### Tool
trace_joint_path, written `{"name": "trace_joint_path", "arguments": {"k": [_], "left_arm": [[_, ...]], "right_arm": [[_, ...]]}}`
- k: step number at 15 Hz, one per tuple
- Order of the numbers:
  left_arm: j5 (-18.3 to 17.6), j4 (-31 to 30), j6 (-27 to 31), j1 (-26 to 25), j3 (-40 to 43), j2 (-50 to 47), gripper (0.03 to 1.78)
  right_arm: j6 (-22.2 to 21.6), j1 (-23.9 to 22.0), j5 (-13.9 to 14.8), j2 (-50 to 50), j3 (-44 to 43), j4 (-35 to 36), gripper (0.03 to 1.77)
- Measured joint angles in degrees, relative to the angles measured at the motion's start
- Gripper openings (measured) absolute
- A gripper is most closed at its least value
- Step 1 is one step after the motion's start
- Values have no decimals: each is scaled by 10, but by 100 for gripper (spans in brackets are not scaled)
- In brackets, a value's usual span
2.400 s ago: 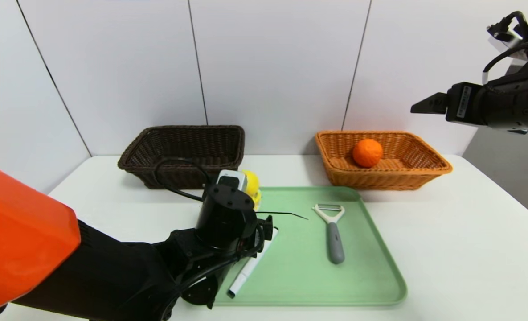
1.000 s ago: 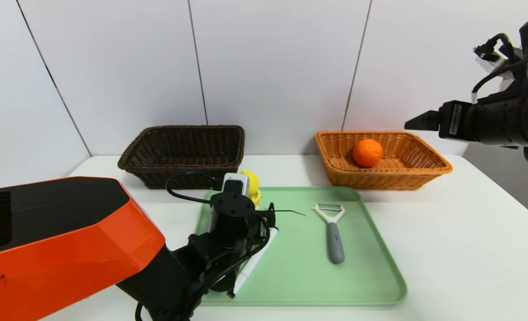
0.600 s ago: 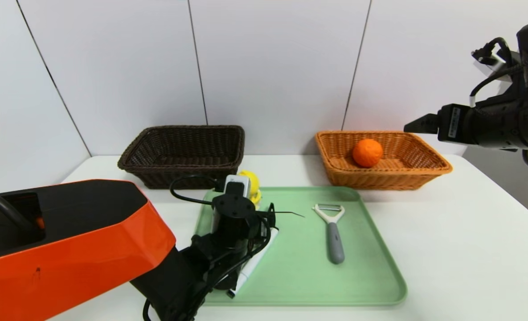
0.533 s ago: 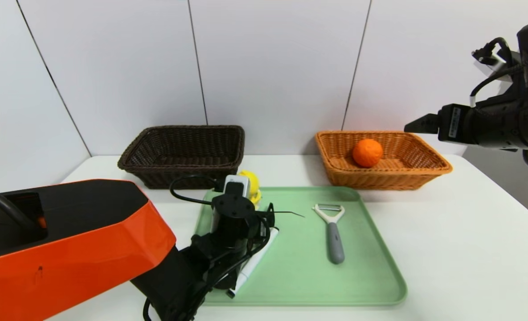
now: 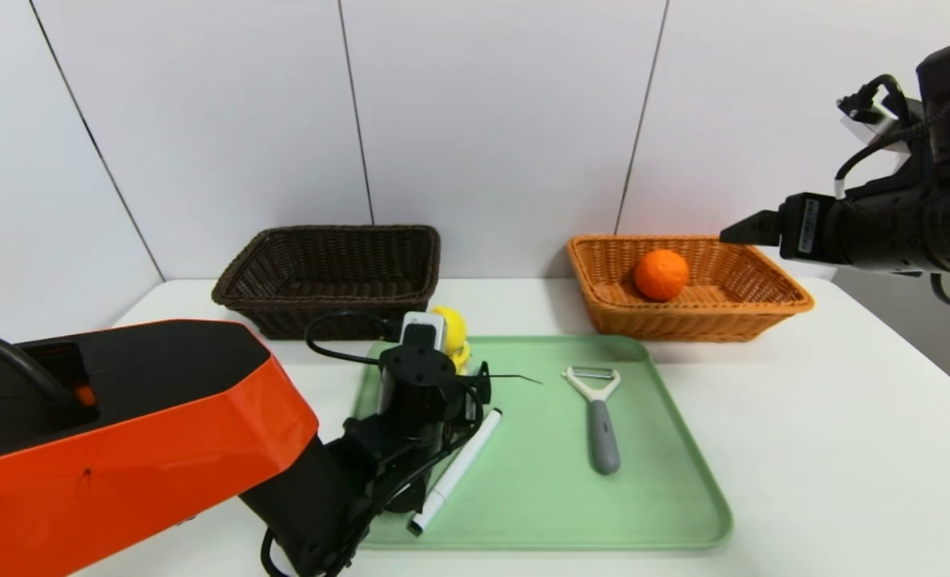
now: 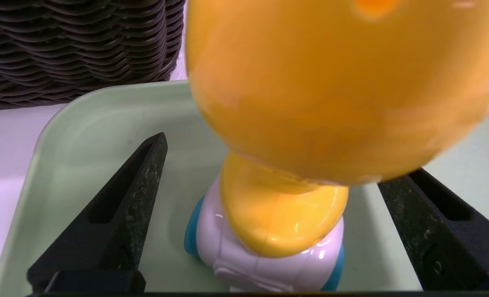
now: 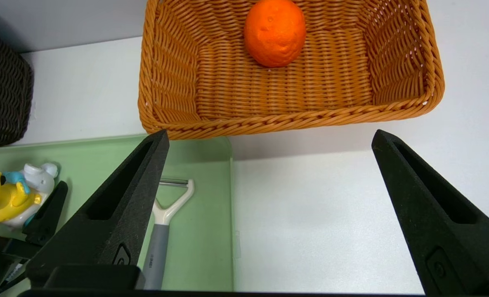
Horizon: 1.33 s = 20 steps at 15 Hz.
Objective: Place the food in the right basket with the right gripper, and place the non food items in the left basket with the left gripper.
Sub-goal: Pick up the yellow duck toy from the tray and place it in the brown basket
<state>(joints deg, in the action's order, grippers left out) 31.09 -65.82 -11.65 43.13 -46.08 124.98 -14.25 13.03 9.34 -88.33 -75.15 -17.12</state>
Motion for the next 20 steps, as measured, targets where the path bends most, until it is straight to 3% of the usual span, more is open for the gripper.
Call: {"name": "trace_joint_path", "arguments": {"k": [11,16,20], "left_arm": [[0,2,4,-4,-12,8,169],[0,0,7,-6,-17,12,100],[0,-1,9,-10,-23,16,95]], "right_arm": [[1,0,0,5,17,4,170],[1,0,0,6,21,4,170],[1,0,0,7,25,4,170]]}}
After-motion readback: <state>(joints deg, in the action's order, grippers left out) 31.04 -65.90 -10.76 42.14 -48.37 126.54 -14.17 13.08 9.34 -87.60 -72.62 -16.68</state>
